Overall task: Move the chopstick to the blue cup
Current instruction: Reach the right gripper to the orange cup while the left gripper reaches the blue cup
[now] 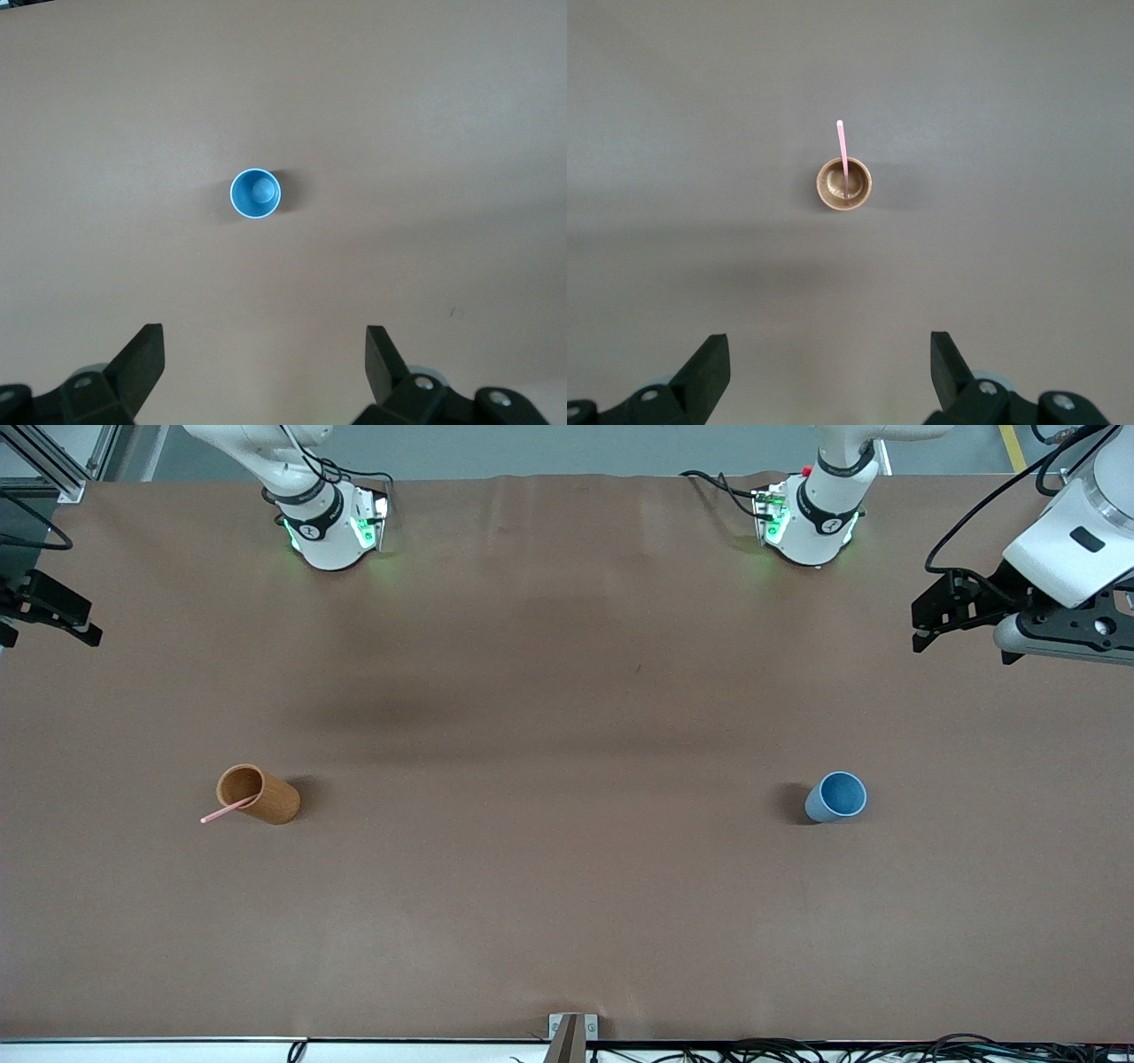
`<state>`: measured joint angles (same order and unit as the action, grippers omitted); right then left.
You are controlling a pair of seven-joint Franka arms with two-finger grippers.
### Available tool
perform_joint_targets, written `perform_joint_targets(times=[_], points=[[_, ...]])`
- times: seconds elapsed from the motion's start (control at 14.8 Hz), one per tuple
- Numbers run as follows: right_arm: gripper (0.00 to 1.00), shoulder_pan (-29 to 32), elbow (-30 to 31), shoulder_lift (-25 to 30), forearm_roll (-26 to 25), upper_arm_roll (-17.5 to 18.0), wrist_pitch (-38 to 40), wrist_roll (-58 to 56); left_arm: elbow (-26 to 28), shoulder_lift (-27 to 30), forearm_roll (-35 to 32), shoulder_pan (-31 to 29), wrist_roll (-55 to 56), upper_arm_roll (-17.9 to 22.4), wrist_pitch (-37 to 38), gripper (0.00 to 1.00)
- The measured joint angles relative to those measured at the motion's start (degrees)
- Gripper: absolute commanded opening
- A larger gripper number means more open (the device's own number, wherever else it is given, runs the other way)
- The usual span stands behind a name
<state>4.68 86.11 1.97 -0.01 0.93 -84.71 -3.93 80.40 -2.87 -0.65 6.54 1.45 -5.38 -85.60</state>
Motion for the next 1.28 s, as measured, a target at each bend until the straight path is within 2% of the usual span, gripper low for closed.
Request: perform_joint_targets(times=[0.47, 0.67, 0.88, 1.15, 1.28], points=[[1.00, 0.0, 0.0, 0.0, 0.0, 0.1, -0.3, 0.0, 0.1, -0.3, 0.0, -0.1, -0.2, 0.4, 0.1, 1.00], [1.00, 0.0, 0.4, -1.2, 0.1, 0.1, -3.3, 0.0, 1.1, -2.7, 0.0, -0.3, -0.2, 1.6, -0.4, 1.00], [0.98, 0.0, 1.2, -6.5, 0.2, 0.2, -10.0, 0.0, 4.7, -7.4, 0.4, -1.1, -2.7, 4.8, -6.3, 1.00], [0.97, -0.1, 1.3, -16.0, 0.3, 0.4, -18.6, 0.0, 15.0, -10.9, 0.7, -3.5, -7.7, 5.4, -19.9, 1.00], [0.96, -0.3, -0.1, -20.8, 0.3, 0.5, -23.0, 0.0, 17.3, -13.8, 0.7, -3.8, -8.2, 5.9, -23.0, 1.00]])
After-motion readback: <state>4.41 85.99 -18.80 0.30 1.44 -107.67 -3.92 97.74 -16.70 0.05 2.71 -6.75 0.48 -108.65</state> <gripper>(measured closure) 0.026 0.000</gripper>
